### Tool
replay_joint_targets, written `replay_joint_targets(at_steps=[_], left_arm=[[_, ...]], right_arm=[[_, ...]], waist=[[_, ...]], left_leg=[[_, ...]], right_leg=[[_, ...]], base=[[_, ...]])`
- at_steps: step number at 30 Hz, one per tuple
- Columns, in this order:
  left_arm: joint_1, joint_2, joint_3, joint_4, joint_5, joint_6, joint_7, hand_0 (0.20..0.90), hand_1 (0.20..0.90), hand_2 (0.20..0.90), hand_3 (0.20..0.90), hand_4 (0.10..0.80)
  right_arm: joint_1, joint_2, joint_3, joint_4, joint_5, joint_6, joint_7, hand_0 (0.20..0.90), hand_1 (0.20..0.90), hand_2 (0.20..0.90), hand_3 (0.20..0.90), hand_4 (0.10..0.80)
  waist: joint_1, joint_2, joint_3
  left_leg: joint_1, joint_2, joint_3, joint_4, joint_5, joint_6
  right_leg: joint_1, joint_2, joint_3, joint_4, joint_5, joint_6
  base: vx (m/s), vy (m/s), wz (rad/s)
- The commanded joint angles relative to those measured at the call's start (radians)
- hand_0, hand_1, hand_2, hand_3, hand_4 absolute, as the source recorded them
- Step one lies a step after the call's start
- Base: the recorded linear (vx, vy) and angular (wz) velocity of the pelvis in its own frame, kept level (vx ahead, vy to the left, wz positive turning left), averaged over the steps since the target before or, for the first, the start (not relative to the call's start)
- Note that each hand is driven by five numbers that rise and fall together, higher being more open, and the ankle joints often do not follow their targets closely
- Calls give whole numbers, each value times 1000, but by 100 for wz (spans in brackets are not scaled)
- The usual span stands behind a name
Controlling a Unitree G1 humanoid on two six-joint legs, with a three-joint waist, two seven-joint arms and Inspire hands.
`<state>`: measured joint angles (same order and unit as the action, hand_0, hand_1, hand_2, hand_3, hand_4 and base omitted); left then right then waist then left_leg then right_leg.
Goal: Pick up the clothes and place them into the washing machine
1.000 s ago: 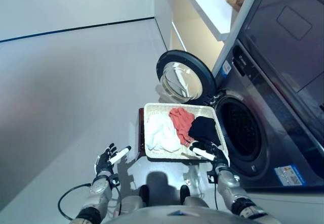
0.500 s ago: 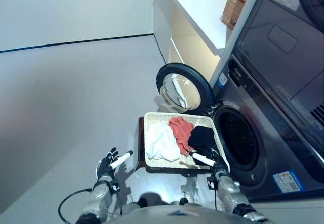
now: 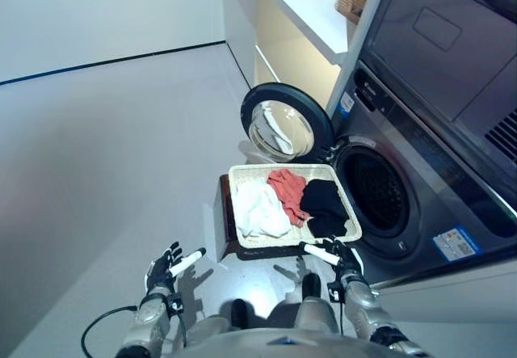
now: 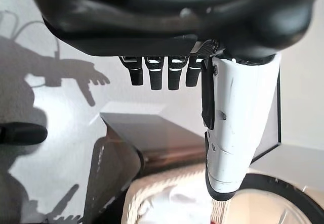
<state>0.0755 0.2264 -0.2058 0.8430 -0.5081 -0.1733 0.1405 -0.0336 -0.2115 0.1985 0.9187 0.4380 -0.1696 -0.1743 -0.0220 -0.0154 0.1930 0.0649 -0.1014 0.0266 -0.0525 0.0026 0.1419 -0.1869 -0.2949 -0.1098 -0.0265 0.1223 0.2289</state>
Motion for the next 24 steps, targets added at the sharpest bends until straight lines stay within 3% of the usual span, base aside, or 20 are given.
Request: replay_joint_targets(at_steps=[1,4,5,6,7,8,13,17,18,22,24], left_arm=[[-48,23,40,-72,-4,-67,9,900,900,900,900,800],[-43,20,35,-73,-7,-65,8,900,900,900,900,800],[-41,20,32,-75,-7,-64,8,900,900,900,900,800],[-45,24,29,-75,-10,-63,9,900,900,900,900,800],[-45,19,25,-66,-13,-64,10,900,900,900,900,800],[-45,19,25,-66,-13,-64,10,900,900,900,900,800],[-105,-15,-15,-17,-39,-73,17,900,900,900,900,800],[-115,-24,-36,-21,-45,-76,21,900,900,900,900,800],[-121,-23,-36,-18,-43,-77,24,900,900,900,900,800],[-133,-30,-45,-6,-46,-76,24,900,900,900,900,800],[-140,-37,-57,2,-41,-69,19,900,900,900,900,800]], right_arm=[[-69,-26,1,-96,-29,-45,-18,900,900,900,900,800],[-55,-27,2,-97,-32,-43,-13,900,900,900,900,800],[-47,-28,3,-105,-33,-43,-11,900,900,900,900,800],[-43,-30,7,-111,-31,-45,-5,900,900,900,900,800],[-42,-30,14,-92,-30,-45,0,900,900,900,900,800],[-42,-30,14,-91,-30,-45,0,900,900,900,900,800],[-74,-59,6,-25,-22,-69,-22,900,900,900,900,800],[-70,-65,14,10,-18,-72,-27,900,900,900,900,800],[-60,-65,13,22,-8,-76,-26,900,900,900,900,800],[-52,-70,14,43,11,-87,-29,900,900,900,900,800],[-43,-79,3,45,21,-93,-32,900,900,900,900,800]], waist=[[-18,-28,-5],[-20,-34,-6],[-23,-31,-6],[-24,-28,-6],[-20,-33,-15],[-21,-32,-13],[-36,-5,-28],[-35,11,-29],[-34,18,-30],[-28,9,-20],[-29,2,-7]], left_leg=[[145,61,-65,12,-137,-134],[167,76,-80,2,-146,-141],[173,88,-89,0,-148,-144],[175,104,-96,4,-148,-150],[180,123,-104,1,-158,-162],[182,125,-105,0,-158,-162],[142,210,-145,16,-103,-211],[123,237,-158,25,-58,-222],[109,260,-161,45,-31,-230],[60,278,-151,165,7,-234],[25,272,-114,255,33,-232]], right_leg=[[-45,22,32,-16,247,-1],[-53,37,66,32,237,-4],[-71,52,80,72,207,-10],[-78,78,78,126,130,-25],[-51,95,54,130,86,-44],[-48,96,52,130,85,-44],[-49,146,-8,171,4,-82],[-59,168,-14,188,-14,-98],[-65,193,-8,199,-41,-117],[-36,241,10,196,-73,-155],[6,255,7,185,-92,-176]], base=[[242,-127,7],[244,-157,37],[115,-101,41],[224,-273,19],[153,-224,3],[162,-276,1],[109,-232,49],[79,-172,19],[73,-208,2],[83,-235,8],[72,-169,14]])
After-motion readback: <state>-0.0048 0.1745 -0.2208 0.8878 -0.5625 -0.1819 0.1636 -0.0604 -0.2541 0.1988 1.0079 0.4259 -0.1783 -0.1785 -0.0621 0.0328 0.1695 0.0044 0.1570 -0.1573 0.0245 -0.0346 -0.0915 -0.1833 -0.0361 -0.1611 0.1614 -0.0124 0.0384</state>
